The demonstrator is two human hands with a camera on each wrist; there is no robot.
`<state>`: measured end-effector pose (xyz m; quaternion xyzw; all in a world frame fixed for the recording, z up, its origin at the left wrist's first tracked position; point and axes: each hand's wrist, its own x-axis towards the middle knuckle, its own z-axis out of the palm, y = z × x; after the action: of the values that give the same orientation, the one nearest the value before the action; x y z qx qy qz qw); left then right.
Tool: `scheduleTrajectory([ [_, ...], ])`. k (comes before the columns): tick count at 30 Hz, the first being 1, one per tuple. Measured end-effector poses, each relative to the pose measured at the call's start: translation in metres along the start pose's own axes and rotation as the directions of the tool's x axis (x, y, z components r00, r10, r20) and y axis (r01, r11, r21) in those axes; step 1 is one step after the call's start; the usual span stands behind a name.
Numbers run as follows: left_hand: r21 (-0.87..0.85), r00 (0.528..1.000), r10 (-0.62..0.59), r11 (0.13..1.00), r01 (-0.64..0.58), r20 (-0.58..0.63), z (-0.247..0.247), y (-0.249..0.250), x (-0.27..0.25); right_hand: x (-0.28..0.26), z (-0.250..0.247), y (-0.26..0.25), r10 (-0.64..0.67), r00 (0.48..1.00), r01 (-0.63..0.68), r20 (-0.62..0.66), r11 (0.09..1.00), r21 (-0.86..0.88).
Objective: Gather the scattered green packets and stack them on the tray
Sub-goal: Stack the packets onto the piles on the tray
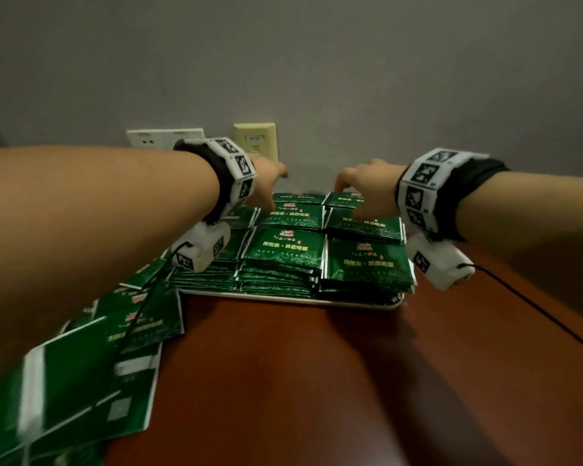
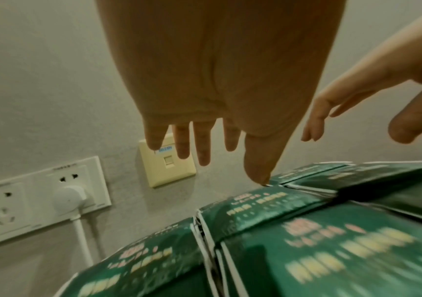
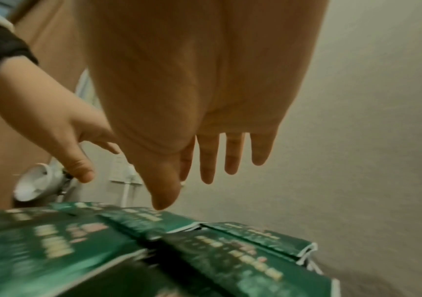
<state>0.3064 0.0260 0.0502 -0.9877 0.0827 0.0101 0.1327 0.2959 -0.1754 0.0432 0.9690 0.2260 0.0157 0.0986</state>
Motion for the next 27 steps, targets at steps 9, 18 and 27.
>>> scheduleTrajectory([
  [9, 0.093, 0.953, 0.033, 0.994, -0.064, 0.3, 0.041, 0.028, -0.199, -0.118, 0.008, -0.144, -0.31, 0.944, 0.299, 0.116, 0.949, 0.104],
  [18, 0.19, 0.88, -0.213, 0.971, 0.143, 0.424, 0.122, 0.007, -0.324, -0.191, 0.058, -0.256, -0.376, 0.857, 0.37, 0.352, 0.925, 0.086],
  [27, 0.067, 0.913, -0.199, 0.98, 0.187, 0.356, 0.142, 0.006, -0.352, -0.204, 0.055, -0.272, -0.253, 0.875, 0.302, 0.413, 0.952, -0.056],
])
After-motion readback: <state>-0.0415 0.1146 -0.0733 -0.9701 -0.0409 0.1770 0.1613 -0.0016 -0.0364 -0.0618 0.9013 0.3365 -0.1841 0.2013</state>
